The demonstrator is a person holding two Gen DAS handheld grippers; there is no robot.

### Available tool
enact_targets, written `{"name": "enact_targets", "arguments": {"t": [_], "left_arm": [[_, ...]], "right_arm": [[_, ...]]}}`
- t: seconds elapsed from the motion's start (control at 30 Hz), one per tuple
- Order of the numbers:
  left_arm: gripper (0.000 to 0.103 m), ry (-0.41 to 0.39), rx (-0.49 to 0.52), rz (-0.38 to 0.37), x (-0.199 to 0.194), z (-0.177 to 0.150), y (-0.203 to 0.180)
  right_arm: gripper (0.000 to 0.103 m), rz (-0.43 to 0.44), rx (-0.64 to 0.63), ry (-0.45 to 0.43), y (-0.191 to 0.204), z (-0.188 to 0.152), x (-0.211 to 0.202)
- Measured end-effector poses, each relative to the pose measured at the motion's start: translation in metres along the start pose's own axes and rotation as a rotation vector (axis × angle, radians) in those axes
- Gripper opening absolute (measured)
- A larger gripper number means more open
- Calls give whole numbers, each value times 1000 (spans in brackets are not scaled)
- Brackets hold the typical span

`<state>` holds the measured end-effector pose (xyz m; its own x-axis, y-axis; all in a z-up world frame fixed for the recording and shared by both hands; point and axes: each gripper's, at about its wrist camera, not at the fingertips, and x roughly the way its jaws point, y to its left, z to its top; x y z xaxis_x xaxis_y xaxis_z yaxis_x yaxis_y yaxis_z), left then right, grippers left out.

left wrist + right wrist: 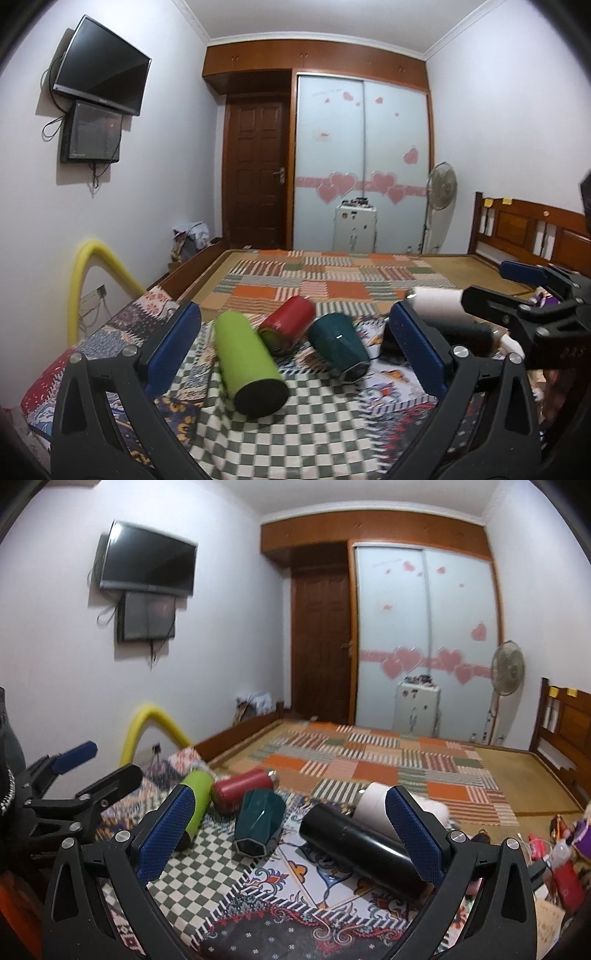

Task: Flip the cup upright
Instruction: 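Move the right gripper down to the teal cup and close on its rim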

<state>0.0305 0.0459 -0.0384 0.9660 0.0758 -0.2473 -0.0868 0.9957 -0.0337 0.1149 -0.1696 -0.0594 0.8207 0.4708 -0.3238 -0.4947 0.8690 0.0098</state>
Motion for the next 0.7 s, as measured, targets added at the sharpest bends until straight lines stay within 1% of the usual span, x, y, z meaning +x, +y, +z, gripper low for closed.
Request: {"name": "enact_targets", "arguments": {"t": [0.17, 0.37, 0.57, 0.7], "left_arm": [[103, 49, -18, 18, 14, -14, 21], [103, 86, -25, 33, 22, -27, 35], [103, 103, -29, 42, 28, -35, 45], [103, 107, -40, 41, 31, -37, 50]], "right_arm": [[103, 67, -9, 150, 7, 2, 52], [102, 127, -2, 346, 15, 1, 115], [100, 147, -45, 495, 27, -9, 156], [99, 160, -48, 568, 30, -12, 178]]}}
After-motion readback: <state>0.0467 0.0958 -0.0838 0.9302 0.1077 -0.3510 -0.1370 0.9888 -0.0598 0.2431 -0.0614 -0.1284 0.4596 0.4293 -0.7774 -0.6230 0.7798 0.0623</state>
